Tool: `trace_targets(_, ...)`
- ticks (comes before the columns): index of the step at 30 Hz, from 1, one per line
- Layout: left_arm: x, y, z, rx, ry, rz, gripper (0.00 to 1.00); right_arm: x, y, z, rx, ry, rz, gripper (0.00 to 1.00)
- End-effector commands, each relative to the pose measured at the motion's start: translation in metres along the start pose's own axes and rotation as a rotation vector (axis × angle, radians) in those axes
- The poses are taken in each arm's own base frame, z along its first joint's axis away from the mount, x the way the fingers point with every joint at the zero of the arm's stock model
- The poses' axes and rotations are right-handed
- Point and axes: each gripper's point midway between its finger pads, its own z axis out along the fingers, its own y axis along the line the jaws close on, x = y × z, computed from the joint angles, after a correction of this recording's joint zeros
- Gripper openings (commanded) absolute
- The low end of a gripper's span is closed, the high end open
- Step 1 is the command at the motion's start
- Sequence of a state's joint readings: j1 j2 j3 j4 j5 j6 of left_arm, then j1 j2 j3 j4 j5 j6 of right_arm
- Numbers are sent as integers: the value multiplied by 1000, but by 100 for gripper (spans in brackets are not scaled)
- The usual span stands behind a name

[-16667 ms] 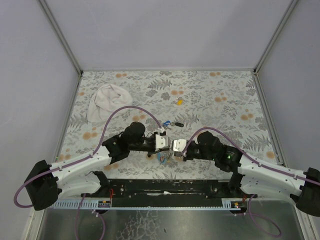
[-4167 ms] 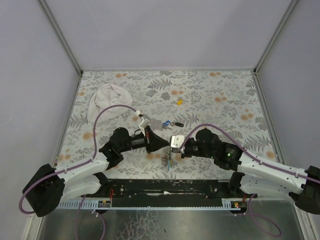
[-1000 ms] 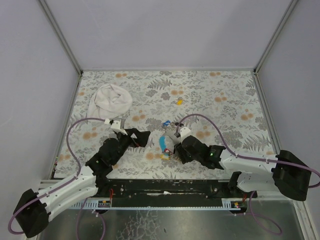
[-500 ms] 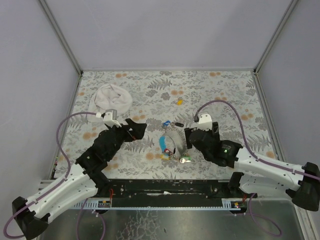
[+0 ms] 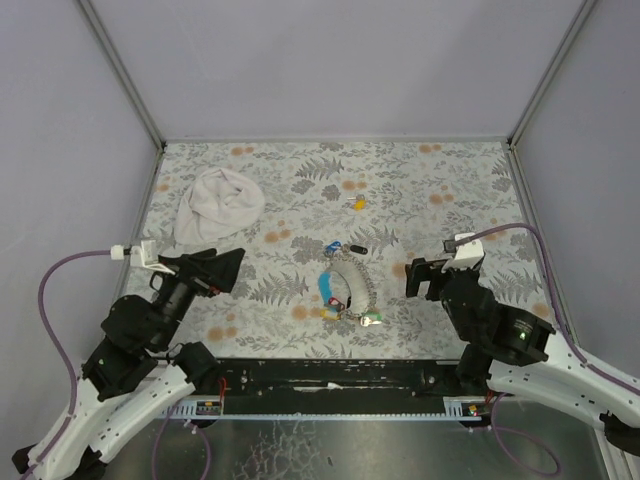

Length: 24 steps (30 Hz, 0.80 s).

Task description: Put the keys on the keyring

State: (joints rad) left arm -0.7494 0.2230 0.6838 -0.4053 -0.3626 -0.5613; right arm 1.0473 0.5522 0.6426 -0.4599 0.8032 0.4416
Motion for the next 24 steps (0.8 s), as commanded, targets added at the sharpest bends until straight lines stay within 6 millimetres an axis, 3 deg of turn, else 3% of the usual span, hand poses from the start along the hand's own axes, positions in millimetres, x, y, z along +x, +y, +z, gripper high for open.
trace_targets(1, -3, 20, -10, -68, -19, 62, 100, -16, -5, -6, -20, -86, 15, 99)
trace_targets(24, -7, 28, -15, -87, -61, 50, 100, -10, -8, -3, -1, -80, -6, 99)
